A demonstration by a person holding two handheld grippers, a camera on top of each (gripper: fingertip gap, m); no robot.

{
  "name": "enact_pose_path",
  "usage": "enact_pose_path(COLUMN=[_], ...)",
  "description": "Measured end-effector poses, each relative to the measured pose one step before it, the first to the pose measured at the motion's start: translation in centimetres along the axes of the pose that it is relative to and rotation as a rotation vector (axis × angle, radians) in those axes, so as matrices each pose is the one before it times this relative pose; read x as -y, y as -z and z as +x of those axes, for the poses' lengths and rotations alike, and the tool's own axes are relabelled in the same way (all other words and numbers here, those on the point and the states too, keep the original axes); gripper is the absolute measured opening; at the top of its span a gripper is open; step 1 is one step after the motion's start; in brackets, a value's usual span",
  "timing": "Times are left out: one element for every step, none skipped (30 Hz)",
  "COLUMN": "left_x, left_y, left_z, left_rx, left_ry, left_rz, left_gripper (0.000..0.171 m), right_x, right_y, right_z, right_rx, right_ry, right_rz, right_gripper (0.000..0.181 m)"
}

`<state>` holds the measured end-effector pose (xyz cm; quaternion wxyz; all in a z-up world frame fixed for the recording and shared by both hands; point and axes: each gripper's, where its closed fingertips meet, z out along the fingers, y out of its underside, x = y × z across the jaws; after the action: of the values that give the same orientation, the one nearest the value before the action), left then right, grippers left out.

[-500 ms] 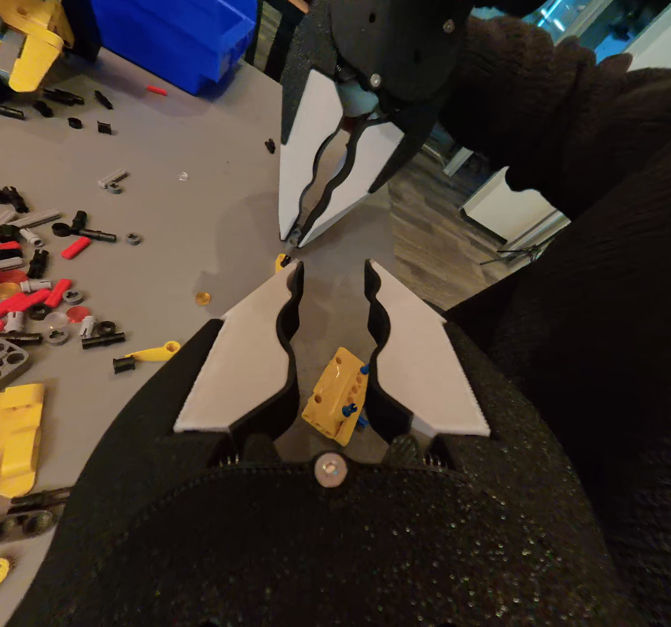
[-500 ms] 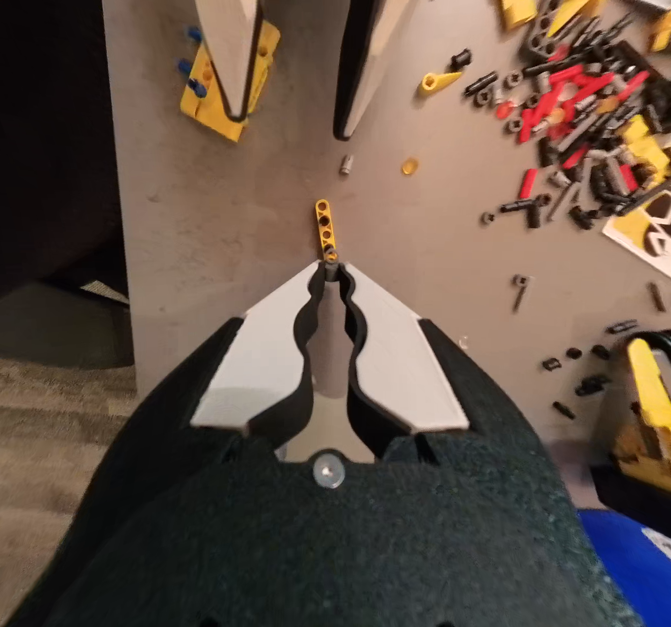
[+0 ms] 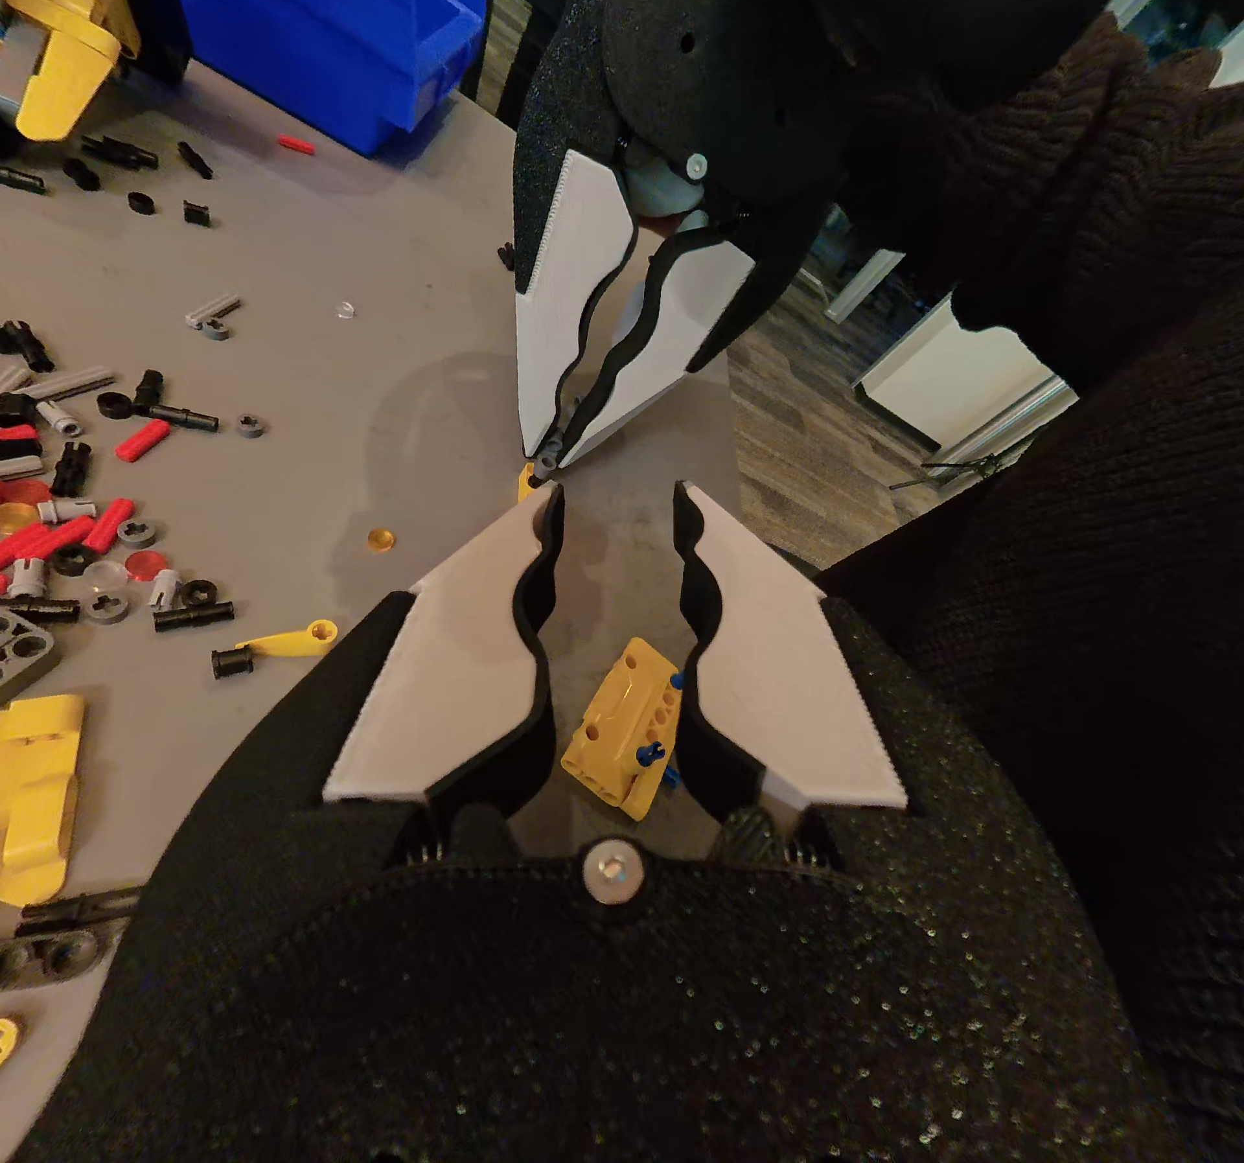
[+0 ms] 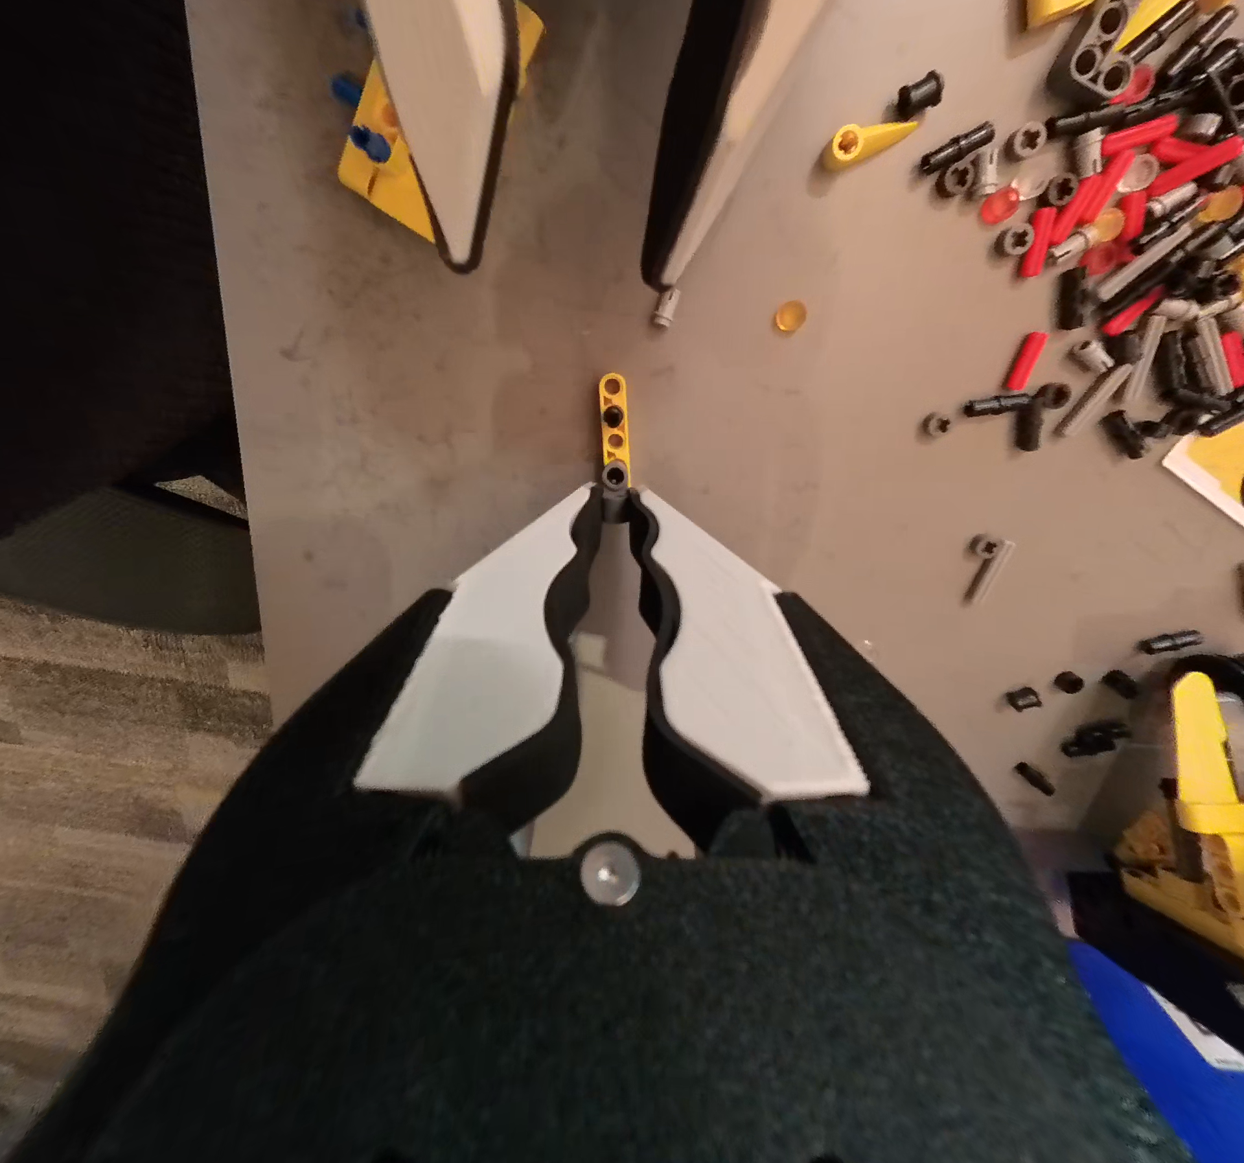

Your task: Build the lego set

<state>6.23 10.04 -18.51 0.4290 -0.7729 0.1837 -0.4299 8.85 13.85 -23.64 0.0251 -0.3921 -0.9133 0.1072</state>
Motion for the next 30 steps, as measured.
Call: enact_pose_path(left_x=[0.002, 0.0, 0.005, -0.019, -0.016, -0.008, -0.012, -0.01, -0.011, -0.014, -0.01, -0.007, -0.002, -0.01, -0.005, 0.0, -0.005, -0.015, -0.008, 0.002, 0.015, 0.017, 0.02, 0.011, -0.01, -0.02, -0.026, -0.028, -0.002, 0.005], left_y=[0.007, 0.0, -0.005, -0.006, -0.009, -0.015, -0.003, -0.012, 0.008, 0.0, 0.007, 0.006, 0.012, 0.01, 0.013, 0.011, -0.006, -0.01, -0.005, -0.001, 0.01, 0.011, 0.018, 0.011, -0.015, -0.026, -0.024, -0.021, -0.01, -0.003], left_z=[-0.018, -0.011, -0.009, -0.013, -0.003, -0.002, -0.004, 0.002, 0.005, 0.005, 0.017, 0.014, 0.004, 0.016, 0.004, 0.017, 0.004, 0.012, 0.005, -0.007, -0.008, -0.014, -0.014, 0.0, -0.005, 0.003, 0.002, -0.006, -0.008, -0.018], left_rx=[0.0003, 0.0002, 0.0004, 0.0009, 0.0009, 0.0003, 0.0005, 0.0004, 0.0001, -0.0005, -0.0006, -0.0005, -0.0003, -0.0002, -0.0003, -0.0002, 0.0, -0.0001, -0.0001, 0.0003, 0.0009, 0.0008, 0.0004, -0.0004, -0.0003, 0.0005, 0.0006, 0.0007, 0.0007, 0.0006], left_ry=[0.0013, 0.0011, 0.0004, -0.0001, -0.0004, -0.0004, -0.0004, -0.0005, 0.0001, 0.0005, 0.0004, 0.0002, -0.0002, 0.0, -0.0002, -0.0007, -0.0003, -0.0001, -0.0003, -0.0003, -0.0002, 0.0003, 0.0004, 0.0007, 0.0004, -0.0008, -0.0007, -0.0002, 0.0003, 0.0011], left_rz=[0.00021, 0.0001, -0.00003, -0.00069, -0.001, -0.00089, -0.00078, -0.00058, -0.00035, -0.00041, -0.00029, -0.00008, 0.00017, 0.00008, -0.00003, 0.00021, -0.0003, -0.00097, -0.00053, 0.00012, 0.00086, 0.00151, 0.00166, 0.0007, -0.00086, -0.00162, -0.002, -0.00162, -0.00052, 0.00046], left_gripper=[0.03, 0.03, 0.03, 0.03, 0.029, 0.029, 0.029, 0.029, 0.029, 0.029, 0.029, 0.029, 0.029, 0.029, 0.029, 0.029, 0.029, 0.029, 0.029, 0.029, 0.029, 0.029, 0.029, 0.029, 0.029, 0.029, 0.029, 0.029, 0.029, 0.029], right_x=[0.003, 0.004, 0.001, -0.01, 0.006, -0.006, 0.002, -0.008, -0.008, -0.017, -0.002, -0.007, -0.003, -0.002, -0.004, 0.001, -0.01, 0.005, -0.002, -0.004, -0.023, -0.053, -0.048, -0.017, -0.01, -0.003, -0.011, -0.008, -0.005, -0.009], right_y=[0.003, -0.002, 0.001, 0.004, 0.0, -0.005, 0.005, -0.009, 0.002, -0.002, -0.007, -0.011, -0.002, -0.019, -0.005, -0.009, -0.01, -0.006, -0.009, -0.018, -0.018, -0.037, -0.051, -0.021, -0.011, 0.001, 0.006, 0.008, 0.015, 0.016], right_z=[-0.006, 0.005, -0.006, 0.0, -0.003, 0.004, -0.006, 0.005, -0.002, -0.004, 0.006, 0.001, 0.003, 0.003, -0.007, 0.01, -0.003, 0.007, 0.0, 0.0, -0.016, -0.024, -0.023, -0.004, -0.008, 0.001, -0.007, -0.01, 0.007, 0.017], right_rx=[-0.0005, -0.001, -0.0007, -0.0007, -0.0013, -0.0005, 0.0005, 0.0003, 0.0002, 0.0001, 0.0004, 0.0009, 0.0026, 0.0043, 0.0042, 0.0026, 0.0002, -0.0014, -0.0015, -0.0007, -0.0001, -0.0007, -0.003, -0.0057, -0.0081, -0.0091, -0.0093, -0.0104, -0.0104, -0.01], right_ry=[0.0005, 0.0001, -0.0019, -0.0021, -0.0005, -0.0021, -0.0033, -0.0022, -0.0016, -0.0011, -0.0003, 0.0007, -0.0019, -0.0048, -0.0046, -0.0036, -0.0021, -0.0017, -0.0032, -0.0082, -0.0135, -0.016, -0.0151, -0.0106, -0.0039, 0.0019, 0.0063, 0.0122, 0.0176, 0.021], right_rz=[-0.0138, -0.0142, -0.0141, -0.0135, -0.0129, -0.0128, -0.0124, -0.0111, -0.0092, -0.0065, -0.0021, 0.0039, 0.0098, 0.0137, 0.0153, 0.0147, 0.0131, 0.0122, 0.0136, 0.0171, 0.0199, 0.0204, 0.0193, 0.0147, 0.0064, -0.0023, -0.01, -0.0164, -0.022, -0.0268], right_gripper=[0.006, 0.006, 0.006, 0.006, 0.006, 0.006, 0.006, 0.006, 0.006, 0.006, 0.006, 0.006, 0.006, 0.006, 0.006, 0.006, 0.006, 0.006, 0.006, 0.005, 0.005, 0.005, 0.006, 0.005, 0.005, 0.006, 0.006, 0.005, 0.005, 0.005])
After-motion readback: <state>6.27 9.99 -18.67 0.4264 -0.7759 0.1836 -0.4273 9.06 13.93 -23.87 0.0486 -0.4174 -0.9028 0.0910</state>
